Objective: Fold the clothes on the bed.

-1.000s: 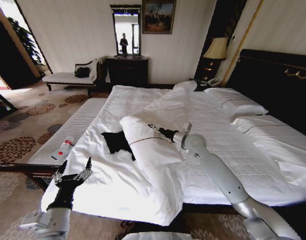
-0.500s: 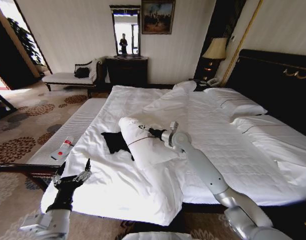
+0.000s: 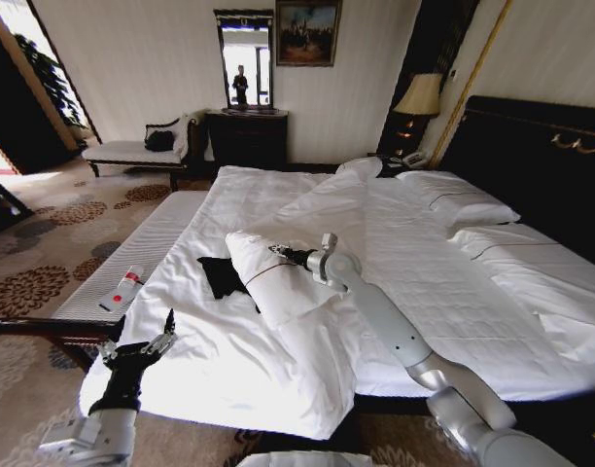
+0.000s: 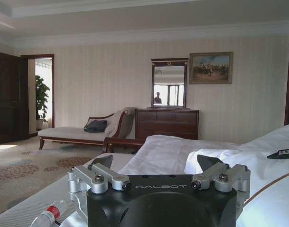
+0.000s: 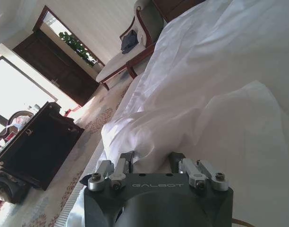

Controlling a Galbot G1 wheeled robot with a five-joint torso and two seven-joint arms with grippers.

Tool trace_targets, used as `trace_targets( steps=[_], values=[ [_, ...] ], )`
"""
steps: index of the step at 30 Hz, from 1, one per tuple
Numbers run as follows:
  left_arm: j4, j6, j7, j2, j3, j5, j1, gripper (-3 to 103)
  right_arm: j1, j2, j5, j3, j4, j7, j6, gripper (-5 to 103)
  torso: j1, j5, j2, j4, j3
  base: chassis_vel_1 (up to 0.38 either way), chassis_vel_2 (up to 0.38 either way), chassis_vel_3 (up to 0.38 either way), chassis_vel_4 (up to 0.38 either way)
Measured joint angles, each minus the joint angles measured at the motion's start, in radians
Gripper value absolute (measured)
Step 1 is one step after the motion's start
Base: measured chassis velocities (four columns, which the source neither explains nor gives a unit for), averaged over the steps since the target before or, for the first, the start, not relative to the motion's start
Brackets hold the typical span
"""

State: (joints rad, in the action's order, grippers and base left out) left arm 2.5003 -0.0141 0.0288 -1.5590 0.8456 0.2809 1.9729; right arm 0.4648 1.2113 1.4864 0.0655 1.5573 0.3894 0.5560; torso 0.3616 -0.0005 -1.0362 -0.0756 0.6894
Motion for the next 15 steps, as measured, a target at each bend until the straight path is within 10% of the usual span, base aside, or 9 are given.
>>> trace_targets(
  steps=[15],
  values=[
    [0.0, -0.003, 0.002, 0.006, -0.003, 0.003, -0.007, 100, 0.164, -0.028, -0.01, -0.138, 0.169, -0.057, -0.122, 1, 0.0, 0.0, 0.0, 0.0002, 0.0, 0.0, 0.0, 0.0, 0.0]
  ],
)
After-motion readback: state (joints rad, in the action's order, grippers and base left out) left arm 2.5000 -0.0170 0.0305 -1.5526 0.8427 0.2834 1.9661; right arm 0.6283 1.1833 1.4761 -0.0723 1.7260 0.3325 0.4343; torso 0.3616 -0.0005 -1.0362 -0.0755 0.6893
